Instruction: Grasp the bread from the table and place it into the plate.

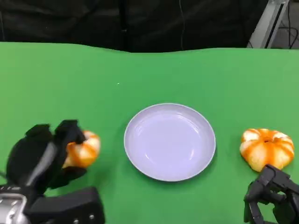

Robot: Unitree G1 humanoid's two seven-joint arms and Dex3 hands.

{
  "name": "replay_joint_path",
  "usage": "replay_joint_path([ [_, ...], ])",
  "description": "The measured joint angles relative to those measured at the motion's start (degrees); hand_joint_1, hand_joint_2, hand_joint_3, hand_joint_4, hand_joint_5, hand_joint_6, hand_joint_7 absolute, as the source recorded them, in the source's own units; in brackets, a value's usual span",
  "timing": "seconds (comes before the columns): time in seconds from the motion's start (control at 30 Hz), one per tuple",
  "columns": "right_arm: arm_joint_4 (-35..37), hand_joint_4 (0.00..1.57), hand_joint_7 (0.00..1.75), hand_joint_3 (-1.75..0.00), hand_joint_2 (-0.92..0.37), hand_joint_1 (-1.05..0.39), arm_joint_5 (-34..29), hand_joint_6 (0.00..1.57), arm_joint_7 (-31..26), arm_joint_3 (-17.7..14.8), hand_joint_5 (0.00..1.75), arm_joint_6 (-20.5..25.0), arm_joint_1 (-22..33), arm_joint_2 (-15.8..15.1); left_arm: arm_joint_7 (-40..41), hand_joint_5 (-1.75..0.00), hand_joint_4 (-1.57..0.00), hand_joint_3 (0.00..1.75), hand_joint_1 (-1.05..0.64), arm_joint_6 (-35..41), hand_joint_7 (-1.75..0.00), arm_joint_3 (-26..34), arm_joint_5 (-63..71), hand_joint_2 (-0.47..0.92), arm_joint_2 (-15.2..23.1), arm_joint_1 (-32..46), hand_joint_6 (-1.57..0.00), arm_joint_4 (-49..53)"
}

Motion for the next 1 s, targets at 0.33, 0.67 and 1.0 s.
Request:
replay_joint_path([
  [0.33, 0.32, 0.86, 1.59, -1.3, -0.49, -0.14, -0.51, 0.76, -0.09, 0.0, 1.75, -0.56, -0.22, -0.1, -5.21, -1.75, -0.63, 0.3, -0.12, 0.07, -1.75, -6.53, -0.43, 0.92, -8.16, -11.36, -0.52, 1.05],
  [0.67, 0.45, 0.86, 1.59, -1.31, -0.49, -0.15, -0.51, 0.77, -0.43, 0.15, 1.75, -1.2, -0.14, 0.3, -6.43, -1.75, -0.64, 0.23, -0.04, 0.59, -1.75, -12.7, 0.73, 0.89, -14.37, -21.71, -0.48, 10.83],
  [1.0, 0.43, 0.86, 1.59, -1.31, -0.49, -0.15, -0.95, 0.77, -0.93, 0.42, 1.75, -1.39, 0.19, 0.49, -4.88, -1.75, -0.63, 0.18, -0.07, -0.05, -1.75, -16.7, 1.17, 0.92, -18.85, -28.44, -0.46, 21.68],
])
